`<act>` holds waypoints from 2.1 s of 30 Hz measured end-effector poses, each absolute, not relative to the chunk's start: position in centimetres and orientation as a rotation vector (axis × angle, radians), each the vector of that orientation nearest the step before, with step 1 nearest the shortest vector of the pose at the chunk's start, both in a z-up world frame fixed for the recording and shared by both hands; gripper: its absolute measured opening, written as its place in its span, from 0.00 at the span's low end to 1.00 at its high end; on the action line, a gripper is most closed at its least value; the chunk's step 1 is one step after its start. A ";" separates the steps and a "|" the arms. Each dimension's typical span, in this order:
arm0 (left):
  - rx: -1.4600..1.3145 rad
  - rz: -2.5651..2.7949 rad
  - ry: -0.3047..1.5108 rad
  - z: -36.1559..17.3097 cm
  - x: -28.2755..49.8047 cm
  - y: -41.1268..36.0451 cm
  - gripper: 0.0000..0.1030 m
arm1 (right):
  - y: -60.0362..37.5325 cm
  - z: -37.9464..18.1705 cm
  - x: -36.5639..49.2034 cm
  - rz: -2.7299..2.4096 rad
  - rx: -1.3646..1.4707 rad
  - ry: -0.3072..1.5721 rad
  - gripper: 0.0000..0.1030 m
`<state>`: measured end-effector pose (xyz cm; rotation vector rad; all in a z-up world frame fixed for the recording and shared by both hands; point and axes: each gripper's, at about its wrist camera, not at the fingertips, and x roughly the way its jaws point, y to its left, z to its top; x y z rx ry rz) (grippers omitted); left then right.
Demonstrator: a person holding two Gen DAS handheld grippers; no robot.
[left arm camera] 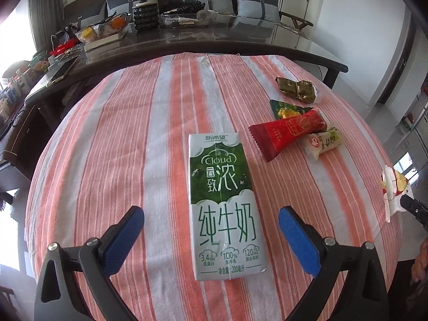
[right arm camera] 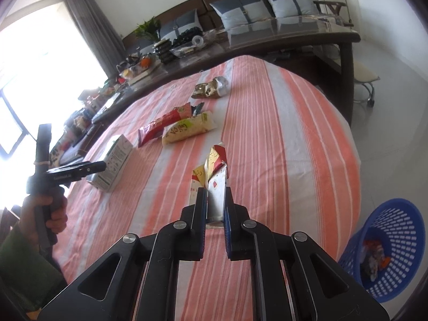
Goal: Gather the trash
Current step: 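Grasp the white paper wrapper with the right tool and lift it while the left tool holds the carton, then carry the carton and wrapper to the blue wastebasket and release both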
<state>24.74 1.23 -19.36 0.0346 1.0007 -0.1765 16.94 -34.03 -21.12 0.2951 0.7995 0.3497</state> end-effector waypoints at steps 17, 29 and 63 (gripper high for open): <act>-0.079 -0.335 0.940 -16.3 19.0 -3.5 0.49 | -39.5 -20.6 14.1 0.299 0.402 0.782 0.09; -0.036 -0.790 0.911 -12.6 17.8 -25.3 0.49 | -53.2 -19.7 10.9 -0.013 0.366 0.867 0.10; 0.057 -0.965 1.090 -25.3 18.5 -51.5 0.64 | -69.1 -26.3 7.6 -0.321 0.540 0.927 0.65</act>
